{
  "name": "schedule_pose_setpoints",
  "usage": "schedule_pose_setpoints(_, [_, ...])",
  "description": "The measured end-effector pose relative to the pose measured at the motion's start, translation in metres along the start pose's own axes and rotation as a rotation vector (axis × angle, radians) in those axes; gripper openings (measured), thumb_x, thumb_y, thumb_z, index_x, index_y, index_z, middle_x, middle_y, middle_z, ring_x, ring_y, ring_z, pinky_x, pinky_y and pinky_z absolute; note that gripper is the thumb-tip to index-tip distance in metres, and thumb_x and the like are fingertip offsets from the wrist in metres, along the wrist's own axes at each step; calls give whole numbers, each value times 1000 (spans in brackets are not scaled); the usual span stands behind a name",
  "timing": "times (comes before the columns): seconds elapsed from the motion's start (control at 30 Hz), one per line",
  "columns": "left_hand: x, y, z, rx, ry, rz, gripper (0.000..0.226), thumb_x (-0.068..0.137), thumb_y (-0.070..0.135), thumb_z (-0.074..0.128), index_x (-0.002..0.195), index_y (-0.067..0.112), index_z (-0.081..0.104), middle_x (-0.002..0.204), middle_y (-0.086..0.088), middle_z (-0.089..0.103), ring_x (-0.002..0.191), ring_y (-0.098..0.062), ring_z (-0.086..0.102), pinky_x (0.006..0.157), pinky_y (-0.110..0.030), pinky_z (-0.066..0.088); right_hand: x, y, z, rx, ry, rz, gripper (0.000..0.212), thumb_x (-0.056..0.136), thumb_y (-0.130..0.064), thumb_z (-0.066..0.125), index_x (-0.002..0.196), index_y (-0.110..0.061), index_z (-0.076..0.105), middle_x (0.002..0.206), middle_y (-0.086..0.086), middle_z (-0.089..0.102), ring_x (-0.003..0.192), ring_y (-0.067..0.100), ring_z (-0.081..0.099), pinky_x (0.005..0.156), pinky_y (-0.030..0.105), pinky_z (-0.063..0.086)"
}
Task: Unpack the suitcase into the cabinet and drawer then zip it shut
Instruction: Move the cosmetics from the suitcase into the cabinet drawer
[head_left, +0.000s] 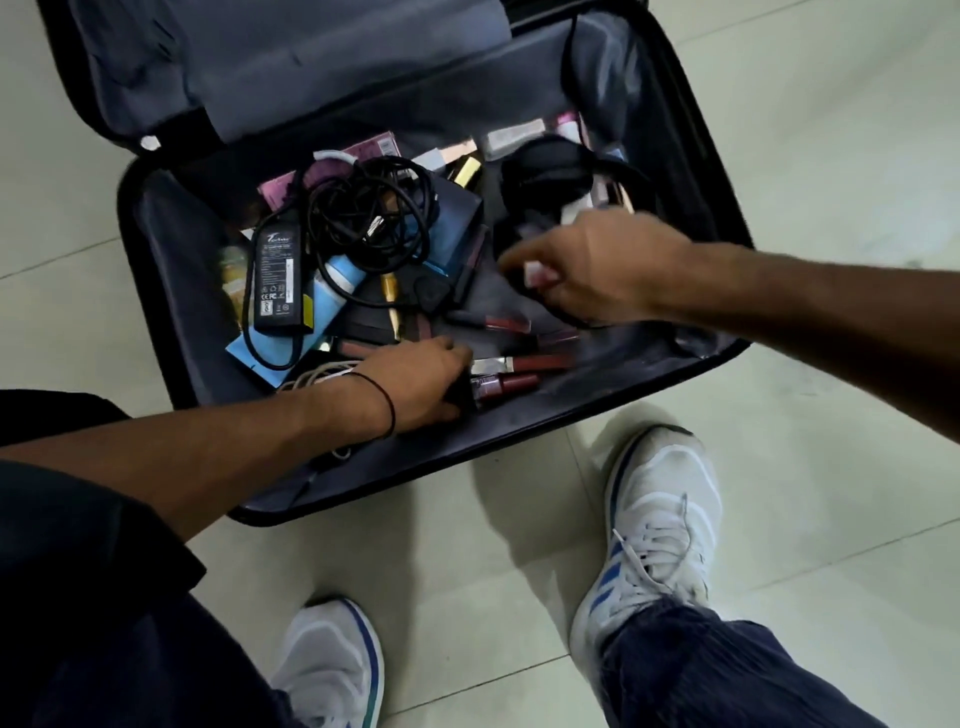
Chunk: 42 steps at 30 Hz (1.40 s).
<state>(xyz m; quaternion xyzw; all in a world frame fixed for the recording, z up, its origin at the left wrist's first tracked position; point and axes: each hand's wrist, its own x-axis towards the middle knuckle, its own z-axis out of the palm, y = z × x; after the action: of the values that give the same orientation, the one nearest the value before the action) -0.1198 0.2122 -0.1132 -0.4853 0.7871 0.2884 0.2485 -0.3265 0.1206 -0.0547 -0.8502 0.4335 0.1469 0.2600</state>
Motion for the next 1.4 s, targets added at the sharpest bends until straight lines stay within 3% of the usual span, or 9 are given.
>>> schedule_pose_setpoints(0.23, [3,2,6,2,90,-69,50,82,40,66,119,14,45,122,-9,54,105,-35,59,74,-38,44,9,35,-20,434,24,162,38,94,-22,62,132,-26,61,94,2,72,66,19,72,42,23,54])
schedule_pose_setpoints(0.4, [8,12,2,-104,227,-37,66,79,56,61,126,19,35,126,-7,47,96,-36,61,71,-40,45,-6,33,-5,558,70,105,46,97,-22,63,140,-33,55,76,-18,64,58,0,66,46,10,46])
schedule_pose_setpoints(0.7, [17,11,-2,-116,210,52,27,93,43,48,102,18,50,114,-4,46,92,-33,60,69,-40,49,-29,39,6,724,5,337,10,98,-18,60,98,-11,66,67,10,73,56,28,71,41,28,51])
schedule_pose_setpoints(0.83, [18,4,-4,-104,180,19,20,91,42,51,92,22,47,109,-2,54,95,-30,60,72,-38,48,-34,52,9,1076,-69,547,17,98,-15,58,107,-2,63,84,18,75,67,27,72,52,29,56])
schedule_pose_setpoints(1.0, [21,13,-5,-186,202,24,43,88,53,56,118,24,47,119,1,53,102,-25,60,82,-39,51,-45,59,15,1336,-68,656,12,98,-14,56,105,-8,63,87,10,74,80,25,74,83,40,57])
schedule_pose_setpoints(1.1, [22,22,-10,-148,244,26,38,89,49,55,118,24,48,116,2,53,102,-25,60,82,-39,51,-63,60,14,1429,-31,638,9,99,-18,56,99,-13,63,87,8,74,85,26,75,82,38,56])
schedule_pose_setpoints(1.2, [20,39,-28,-374,416,96,15,90,36,55,99,24,55,95,8,55,88,-17,59,77,-41,52,-86,58,11,1472,59,618,17,99,-29,58,95,-13,63,89,10,75,86,27,75,83,37,57])
schedule_pose_setpoints(1.3, [21,74,-54,-747,467,184,5,92,23,59,90,19,62,81,8,61,70,-2,56,68,-24,50,-108,49,15,1510,153,615,34,98,-39,59,83,-9,68,84,16,75,75,28,73,81,39,57])
schedule_pose_setpoints(1.4, [22,104,-71,-943,425,269,5,93,19,61,93,15,64,79,1,63,63,-10,56,62,-28,51,-123,35,26,1537,276,624,42,96,-41,61,67,-11,69,65,17,66,56,28,62,62,34,53])
